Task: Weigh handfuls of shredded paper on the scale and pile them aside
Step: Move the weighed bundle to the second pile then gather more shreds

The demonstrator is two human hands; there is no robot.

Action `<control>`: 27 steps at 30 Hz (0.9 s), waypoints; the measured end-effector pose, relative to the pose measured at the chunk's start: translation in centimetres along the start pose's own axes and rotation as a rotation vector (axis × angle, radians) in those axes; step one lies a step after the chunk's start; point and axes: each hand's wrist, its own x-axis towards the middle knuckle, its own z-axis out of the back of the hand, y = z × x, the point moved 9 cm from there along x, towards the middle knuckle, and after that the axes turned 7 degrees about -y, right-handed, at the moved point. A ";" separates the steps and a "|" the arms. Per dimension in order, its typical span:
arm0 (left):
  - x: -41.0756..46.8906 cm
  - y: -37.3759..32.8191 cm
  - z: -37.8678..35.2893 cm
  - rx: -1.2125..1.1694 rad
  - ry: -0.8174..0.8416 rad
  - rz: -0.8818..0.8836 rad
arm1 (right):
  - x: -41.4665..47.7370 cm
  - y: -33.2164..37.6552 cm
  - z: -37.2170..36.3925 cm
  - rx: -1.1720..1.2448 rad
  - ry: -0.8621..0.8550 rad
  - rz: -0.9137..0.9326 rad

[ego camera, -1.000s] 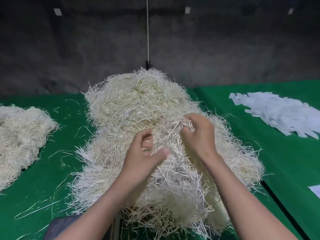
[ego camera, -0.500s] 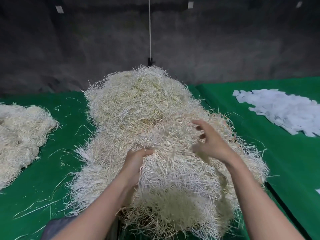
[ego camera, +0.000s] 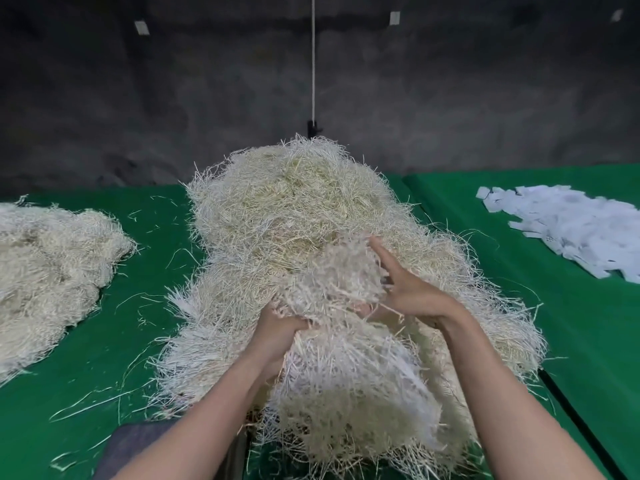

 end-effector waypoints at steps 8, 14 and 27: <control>-0.9 2.5 -1.7 0.129 0.040 -0.066 | 0.4 -4.2 -2.3 0.052 -0.135 -0.297; -2.4 5.3 -4.8 0.426 0.155 -0.049 | 1.2 1.1 2.8 0.359 -0.363 -0.298; -4.5 -10.4 -4.2 0.307 0.284 -0.350 | 1.8 9.9 0.8 0.146 -0.142 -0.084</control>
